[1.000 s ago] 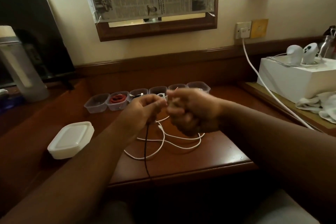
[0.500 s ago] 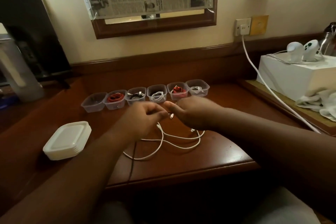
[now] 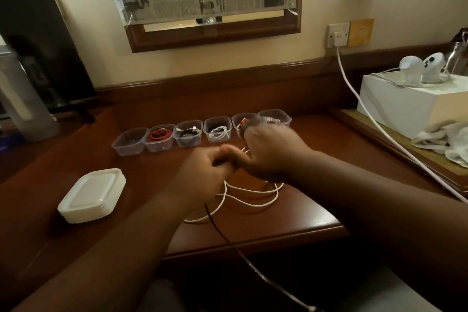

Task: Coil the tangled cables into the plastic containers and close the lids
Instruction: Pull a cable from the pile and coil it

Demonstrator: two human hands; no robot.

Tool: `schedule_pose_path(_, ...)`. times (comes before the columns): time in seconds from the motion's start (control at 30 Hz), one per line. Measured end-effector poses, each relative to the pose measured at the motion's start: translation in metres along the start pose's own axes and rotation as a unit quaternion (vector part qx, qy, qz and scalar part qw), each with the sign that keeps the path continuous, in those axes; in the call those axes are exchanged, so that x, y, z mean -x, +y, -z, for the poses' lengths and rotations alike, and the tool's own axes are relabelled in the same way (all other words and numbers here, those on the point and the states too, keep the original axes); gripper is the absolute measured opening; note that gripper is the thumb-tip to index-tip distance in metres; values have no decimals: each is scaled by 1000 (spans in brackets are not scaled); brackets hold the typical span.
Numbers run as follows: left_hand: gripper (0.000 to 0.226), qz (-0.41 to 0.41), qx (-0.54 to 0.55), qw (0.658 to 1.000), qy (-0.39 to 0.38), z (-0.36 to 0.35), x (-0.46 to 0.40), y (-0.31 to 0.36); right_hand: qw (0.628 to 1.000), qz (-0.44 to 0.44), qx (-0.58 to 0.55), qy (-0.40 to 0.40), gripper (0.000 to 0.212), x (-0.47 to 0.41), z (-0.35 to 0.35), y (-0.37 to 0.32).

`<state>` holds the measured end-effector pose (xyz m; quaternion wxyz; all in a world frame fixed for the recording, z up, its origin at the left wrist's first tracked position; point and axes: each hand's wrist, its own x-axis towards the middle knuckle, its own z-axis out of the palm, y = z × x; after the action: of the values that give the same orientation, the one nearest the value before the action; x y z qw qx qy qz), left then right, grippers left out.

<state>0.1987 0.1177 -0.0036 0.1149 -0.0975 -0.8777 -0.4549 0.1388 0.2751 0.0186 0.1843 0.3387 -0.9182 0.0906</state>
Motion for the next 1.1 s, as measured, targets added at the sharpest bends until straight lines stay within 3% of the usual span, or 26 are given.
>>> schedule_pose_path(0.03,23,-29,-43,998,26,7,-4,0,998,-13,-24,-58,67,4,-4,-2)
schedule_pose_path(0.07,15,-39,-46,997,45,14,-9,-3,984,-45,-122,-119,71,7,-3,-6)
schedule_pose_path(0.1,2,-22,-4,999,49,17,-11,-5,941,-89,-272,-181,72,7,-1,-8)
schedule_pose_path(0.13,11,2,58,997,41,16,-12,-7,859,-129,-434,-240,73,8,3,-8)
schedule_pose_path(0.2,19,53,228,972,25,9,-13,-11,640,-142,-697,-290,73,10,15,-6)
schedule_pose_path(0.27,20,80,333,939,32,-1,-11,-11,446,-100,-864,-210,69,8,29,-8)
schedule_pose_path(0.3,24,97,355,929,26,-7,-9,-10,395,-81,-906,-133,68,6,34,-9)
schedule_pose_path(0.33,26,106,360,927,10,-12,-7,-9,393,-66,-916,-49,67,2,34,-11)
schedule_pose_path(0.37,23,114,349,930,-18,-17,-4,-4,439,-54,-896,26,64,-1,33,-11)
schedule_pose_path(0.4,20,114,325,938,-48,-21,-2,-2,527,-40,-844,90,60,-4,31,-10)
schedule_pose_path(0.43,23,117,295,945,-74,-23,1,3,650,-27,-746,143,55,-6,27,-8)
schedule_pose_path(0.47,26,114,253,957,-85,-22,1,6,791,-17,-586,174,51,-7,25,-7)
schedule_pose_path(0.5,27,106,194,971,-87,-19,1,9,908,-7,-386,165,49,-8,21,-4)
schedule_pose_path(0.53,27,84,119,986,-81,-13,-1,11,972,4,-204,118,51,-8,16,-3)
schedule_pose_path(0.57,25,57,38,995,-70,-5,-3,12,994,12,-87,61,54,-7,10,-2)
schedule_pose_path(0.63,21,-3,-82,996,-43,10,-9,11,996,-10,-75,-36,65,-3,3,-8)
schedule_pose_path(0.7,11,-34,-123,992,-17,19,-13,7,960,-73,-244,-117,66,-3,-2,-11)
schedule_pose_path(0.73,11,-38,-109,993,-5,21,-14,5,911,-105,-367,-153,64,-4,-1,-11)
schedule_pose_path(0.8,23,-39,12,999,7,21,-14,5,762,-127,-590,-235,59,-3,3,-8)
schedule_pose_path(0.83,27,-44,83,996,-1,21,-13,6,693,-119,-658,-270,59,-3,6,-4)
schedule_pose_path(0.9,28,-66,181,981,-27,18,-10,7,605,-68,-726,-319,61,0,11,-2)
schedule_pose_path(1.0,46,-88,206,974,-9,6,-6,11,561,-11,-763,-321,62,0,14,-3)
schedule_pose_path(1.1,52,-86,198,976,31,-4,-7,13,584,-24,-753,-302,64,-2,12,-1)
